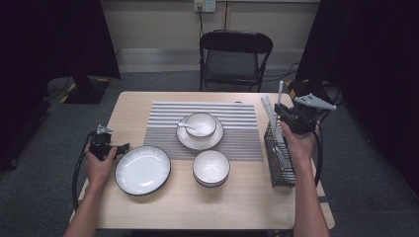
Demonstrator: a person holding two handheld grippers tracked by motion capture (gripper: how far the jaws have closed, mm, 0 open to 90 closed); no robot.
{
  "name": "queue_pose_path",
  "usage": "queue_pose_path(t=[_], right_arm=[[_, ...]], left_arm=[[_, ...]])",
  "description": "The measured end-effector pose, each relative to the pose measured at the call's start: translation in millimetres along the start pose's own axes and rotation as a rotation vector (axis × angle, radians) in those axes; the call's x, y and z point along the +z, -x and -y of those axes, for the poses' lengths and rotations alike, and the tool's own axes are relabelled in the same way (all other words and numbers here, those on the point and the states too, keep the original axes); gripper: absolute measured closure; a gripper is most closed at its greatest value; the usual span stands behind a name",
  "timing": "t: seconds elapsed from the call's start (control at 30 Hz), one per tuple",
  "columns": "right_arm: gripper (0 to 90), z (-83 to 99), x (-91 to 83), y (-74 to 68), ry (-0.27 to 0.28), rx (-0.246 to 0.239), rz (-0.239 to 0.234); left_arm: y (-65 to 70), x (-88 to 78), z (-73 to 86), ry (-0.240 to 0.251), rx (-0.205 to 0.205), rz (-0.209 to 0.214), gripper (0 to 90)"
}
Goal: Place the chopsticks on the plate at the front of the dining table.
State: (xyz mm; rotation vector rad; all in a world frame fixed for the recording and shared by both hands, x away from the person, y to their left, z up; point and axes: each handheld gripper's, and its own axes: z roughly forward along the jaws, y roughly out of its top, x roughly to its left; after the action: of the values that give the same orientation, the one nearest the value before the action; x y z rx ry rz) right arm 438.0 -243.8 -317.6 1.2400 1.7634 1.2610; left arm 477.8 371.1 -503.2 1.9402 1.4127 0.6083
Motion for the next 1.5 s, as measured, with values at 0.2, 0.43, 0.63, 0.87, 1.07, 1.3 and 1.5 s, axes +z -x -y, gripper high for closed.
queue_pose_path(t=[0.2, 0.43, 0.63, 0.87, 1.07, 1.3, 1.5], right_arm=[[85.4, -6.0, -3.2, -0.8, 0.019, -0.005, 0.002], [85.4, -11.9, -7.3, -4.1, 0.044, -0.014, -0.007], [85.5, -17.4, -8.8, -3.8, 0.055, -0.016, 0.002], [85.5, -23.7, -12.3, -4.6, 0.077, -0.029, 0.003], [85.6, -28.6, -15.1, -4.9, 0.088, -0.039, 0.006], [85.6, -35.1, -21.7, -7.2, 0.106, -0.048, 0.005], [85.5, -37.0, -24.3, -8.3, 0.114, -0.046, -0.006]], left_arm=[[0.1, 0.0, 0.0, 0.001, -0.002, 0.0, 10.8], [0.0, 0.0, 0.0, 0.0, 0.0, 0.001, 10.8], [0.0, 0.0, 0.0, 0.0, 0.0, 0.0, 10.8], [0.0, 0.0, -0.2, -0.002, 0.0, 0.002, 10.7], [-0.1, 0.4, -0.6, -0.005, 0.005, 0.002, 9.6], [0.8, 0.6, -0.9, -0.009, 0.001, -0.003, 9.1], [1.7, 1.5, -1.5, -0.009, -0.003, -0.008, 8.3]])
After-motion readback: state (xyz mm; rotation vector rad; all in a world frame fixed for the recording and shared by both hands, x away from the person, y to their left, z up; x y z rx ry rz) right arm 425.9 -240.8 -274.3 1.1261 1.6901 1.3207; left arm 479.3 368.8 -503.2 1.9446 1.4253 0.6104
